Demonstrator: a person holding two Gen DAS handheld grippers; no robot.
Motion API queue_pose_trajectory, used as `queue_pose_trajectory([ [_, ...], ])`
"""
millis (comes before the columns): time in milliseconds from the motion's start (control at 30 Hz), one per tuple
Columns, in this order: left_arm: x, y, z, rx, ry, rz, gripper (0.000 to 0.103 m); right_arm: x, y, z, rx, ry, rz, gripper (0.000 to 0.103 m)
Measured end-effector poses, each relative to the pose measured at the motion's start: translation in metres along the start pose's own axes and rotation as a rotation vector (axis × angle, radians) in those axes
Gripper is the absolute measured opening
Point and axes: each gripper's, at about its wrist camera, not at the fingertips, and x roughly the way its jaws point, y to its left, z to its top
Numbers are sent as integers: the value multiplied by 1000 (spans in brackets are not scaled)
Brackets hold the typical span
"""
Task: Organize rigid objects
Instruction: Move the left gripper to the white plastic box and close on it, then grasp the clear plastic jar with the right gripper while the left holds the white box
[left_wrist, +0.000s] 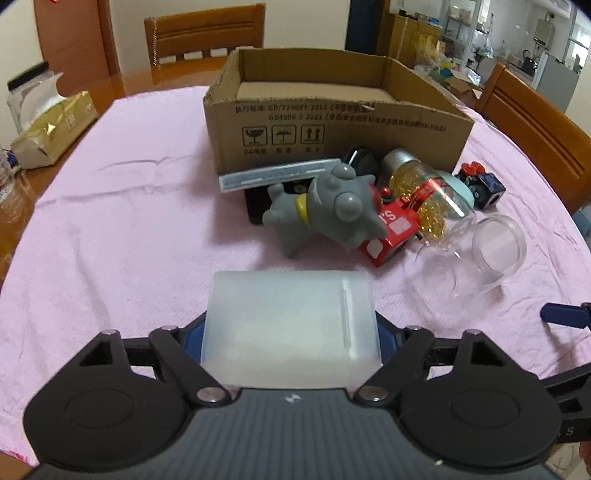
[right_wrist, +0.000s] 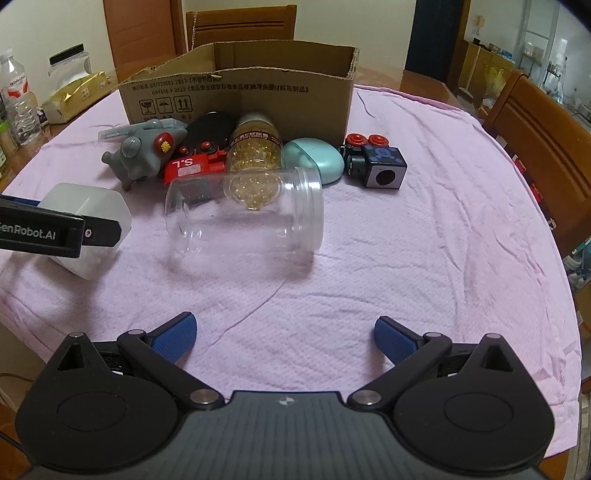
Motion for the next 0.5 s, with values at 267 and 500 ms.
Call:
queue_pose_trajectory([
  [267, 2, 21, 3, 25, -3, 61, 83, 0, 1, 0, 11, 3, -9, 103],
  [500, 7, 48, 6, -6, 20, 100, 84, -10, 2, 13, -11, -3, 33, 103],
])
